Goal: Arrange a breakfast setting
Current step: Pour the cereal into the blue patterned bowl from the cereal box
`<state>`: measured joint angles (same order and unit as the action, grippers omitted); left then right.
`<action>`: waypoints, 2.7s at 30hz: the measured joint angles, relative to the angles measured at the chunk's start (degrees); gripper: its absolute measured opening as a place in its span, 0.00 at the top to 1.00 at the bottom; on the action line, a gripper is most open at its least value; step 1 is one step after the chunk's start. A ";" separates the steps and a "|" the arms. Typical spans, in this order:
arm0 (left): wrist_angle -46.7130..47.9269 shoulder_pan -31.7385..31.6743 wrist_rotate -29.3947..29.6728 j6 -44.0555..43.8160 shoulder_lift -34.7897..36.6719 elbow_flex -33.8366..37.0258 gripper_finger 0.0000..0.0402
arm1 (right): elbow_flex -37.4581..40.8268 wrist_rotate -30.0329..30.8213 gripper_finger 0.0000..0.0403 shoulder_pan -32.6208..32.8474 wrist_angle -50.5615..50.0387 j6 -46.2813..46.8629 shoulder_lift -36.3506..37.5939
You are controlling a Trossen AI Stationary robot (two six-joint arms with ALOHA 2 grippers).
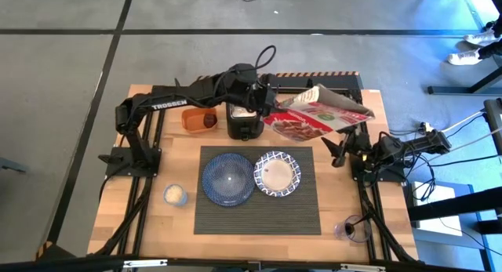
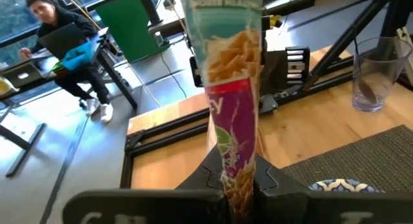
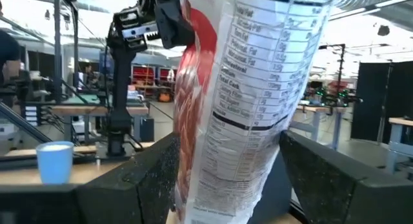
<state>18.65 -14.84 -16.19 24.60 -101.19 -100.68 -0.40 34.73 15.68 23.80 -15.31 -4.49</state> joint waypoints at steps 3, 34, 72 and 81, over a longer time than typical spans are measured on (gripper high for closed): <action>-0.06 0.36 0.07 -0.04 0.02 0.00 1.00 | 0.00 -1.11 0.36 -0.02 0.55 -0.13 0.00; 0.35 2.31 -1.75 -1.64 -0.38 0.02 1.00 | -0.07 8.86 0.21 -1.72 6.72 -6.20 -6.95; -2.59 2.57 4.69 -4.37 -0.17 0.02 0.91 | -2.19 -14.56 0.88 -11.26 15.16 -0.02 -22.40; 5.55 0.52 8.78 -9.37 2.71 0.02 0.61 | -2.19 -13.33 0.90 -11.26 14.54 0.55 -22.49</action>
<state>24.20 -14.33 -7.41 15.23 -98.47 -100.66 -2.59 21.39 4.43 38.34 -14.76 -26.98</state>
